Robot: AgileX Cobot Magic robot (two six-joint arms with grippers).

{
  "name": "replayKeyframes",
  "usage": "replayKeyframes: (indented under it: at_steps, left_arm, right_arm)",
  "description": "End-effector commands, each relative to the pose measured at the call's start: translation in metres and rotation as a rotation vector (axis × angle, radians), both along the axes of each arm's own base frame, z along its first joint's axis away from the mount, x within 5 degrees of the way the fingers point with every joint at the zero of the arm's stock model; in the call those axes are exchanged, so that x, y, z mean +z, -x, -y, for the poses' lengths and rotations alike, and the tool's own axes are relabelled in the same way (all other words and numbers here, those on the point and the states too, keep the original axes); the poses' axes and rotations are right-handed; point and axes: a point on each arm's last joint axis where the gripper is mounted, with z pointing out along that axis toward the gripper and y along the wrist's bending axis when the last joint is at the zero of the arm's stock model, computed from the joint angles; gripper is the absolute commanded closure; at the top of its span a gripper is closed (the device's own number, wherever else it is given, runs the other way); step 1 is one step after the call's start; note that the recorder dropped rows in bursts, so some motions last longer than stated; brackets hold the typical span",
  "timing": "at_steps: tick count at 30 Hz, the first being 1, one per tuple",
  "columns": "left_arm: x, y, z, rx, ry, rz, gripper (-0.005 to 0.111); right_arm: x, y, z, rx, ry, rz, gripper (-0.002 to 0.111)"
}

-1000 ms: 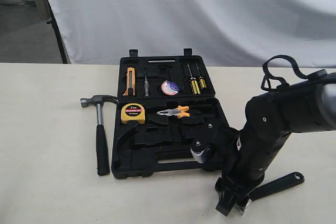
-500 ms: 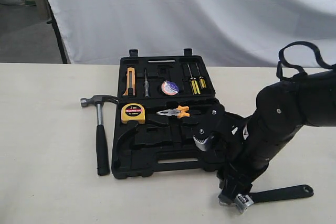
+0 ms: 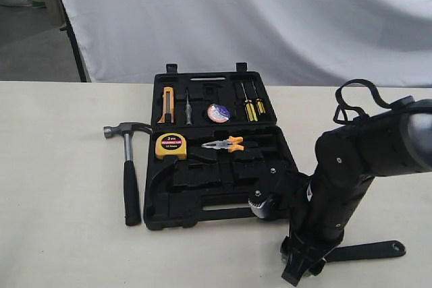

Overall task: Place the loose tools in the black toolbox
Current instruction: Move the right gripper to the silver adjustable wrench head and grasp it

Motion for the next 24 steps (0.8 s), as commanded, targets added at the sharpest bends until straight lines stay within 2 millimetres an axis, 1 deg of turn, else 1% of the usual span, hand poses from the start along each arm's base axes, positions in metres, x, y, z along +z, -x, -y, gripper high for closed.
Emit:
replayKeyframes:
  at_steps: [1, 2, 3, 7, 8, 11, 16, 19, 24]
  left_arm:
    - [0.002, 0.001, -0.001, 0.026, -0.002, 0.013, 0.106]
    - [0.002, 0.001, -0.001, 0.026, -0.002, 0.013, 0.106]
    - [0.002, 0.001, -0.001, 0.026, -0.002, 0.013, 0.106]
    - [0.002, 0.001, -0.001, 0.026, -0.002, 0.013, 0.106]
    - [0.002, 0.001, -0.001, 0.026, -0.002, 0.013, 0.106]
    - [0.002, 0.001, -0.001, 0.026, -0.002, 0.013, 0.106]
    - [0.002, 0.001, -0.001, 0.026, -0.002, 0.013, 0.106]
    - [0.002, 0.001, -0.001, 0.026, -0.002, 0.013, 0.106]
    - [0.002, 0.001, -0.001, 0.026, -0.002, 0.013, 0.106]
  right_arm:
    - [-0.018, 0.001, 0.004, 0.000, 0.030, -0.031, 0.052]
    - [-0.017, 0.001, 0.003, -0.002, 0.029, -0.032, 0.057]
    - [-0.016, 0.001, 0.003, -0.003, 0.025, -0.029, 0.064]
    - [-0.014, 0.001, 0.002, -0.019, 0.010, -0.030, 0.104]
    - [-0.014, 0.001, 0.002, -0.019, 0.010, -0.030, 0.108]
    - [-0.014, 0.002, 0.001, -0.036, 0.000, -0.038, 0.109]
    - [-0.012, 0.005, -0.006, -0.158, -0.072, -0.101, 0.109]
    - [-0.004, 0.005, -0.012, -0.204, -0.088, -0.172, 0.109]
    - [0.010, 0.004, -0.021, -0.216, -0.087, -0.265, 0.109]
